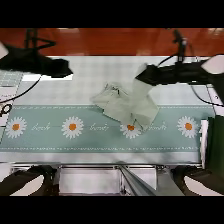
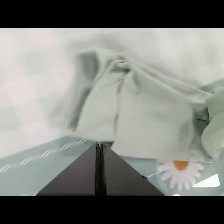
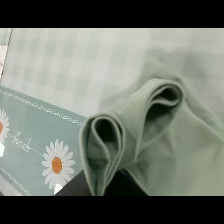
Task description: Fold the shirts.
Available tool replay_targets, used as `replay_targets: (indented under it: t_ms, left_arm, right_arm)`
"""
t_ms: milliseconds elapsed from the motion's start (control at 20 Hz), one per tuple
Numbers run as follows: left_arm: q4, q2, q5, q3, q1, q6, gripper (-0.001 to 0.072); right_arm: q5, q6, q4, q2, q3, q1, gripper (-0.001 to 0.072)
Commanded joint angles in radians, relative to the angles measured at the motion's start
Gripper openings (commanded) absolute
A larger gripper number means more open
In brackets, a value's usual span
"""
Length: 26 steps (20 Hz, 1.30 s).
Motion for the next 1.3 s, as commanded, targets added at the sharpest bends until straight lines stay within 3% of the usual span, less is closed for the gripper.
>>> replay_targets:
  t_ms: [0,300,650,700,750,850,950,1100,1200,1250]
  left_arm:
    - [0.005,0.186,0.034,-0.225,0.174,0.001,0.0022]
    - [-0.011,0.236,0.046,-0.344,0.222,0.0,0.0023]
    - [-0.068,0.228,0.107,-0.39,0.222,0.0,0.0023]
    - [-0.068,0.225,0.11,-0.392,0.222,0.0,0.0023]
    - [-0.068,0.222,0.115,-0.394,0.222,0.0,0.0022]
    - [-0.067,0.221,0.142,-0.394,0.223,0.001,0.0023]
    - [-0.067,0.222,0.172,-0.391,0.248,0.017,0.0023]
    - [-0.1,0.238,0.157,-0.389,0.369,-0.015,0.0023]
    - [-0.106,0.257,0.111,-0.389,0.427,-0.007,0.0023]
    - [-0.106,0.267,0.084,-0.391,0.438,0.007,0.0023]
  right_arm:
    - [-0.114,-0.016,0.047,-0.209,0.068,0.121,0.0027]
    - [-0.103,-0.024,0.117,-0.433,0.196,0.167,0.0026]
    - [-0.114,-0.049,0.146,-0.502,0.207,0.219,0.0029]
    - [-0.137,-0.063,0.152,-0.51,0.207,0.219,0.0162]
    - [-0.152,-0.064,0.153,-0.514,0.207,0.219,0.0418]
    - [-0.144,-0.071,0.159,-0.501,0.207,0.193,0.0413]
    - [-0.05,-0.069,0.163,-0.455,0.207,0.115,0.0411]
    - [0.269,-0.069,0.112,-0.323,0.207,-0.103,0.0411]
    - [0.436,-0.046,-0.092,-0.185,0.182,-0.252,0.0411]
    - [0.446,-0.013,-0.241,-0.101,0.134,-0.313,0.0411]
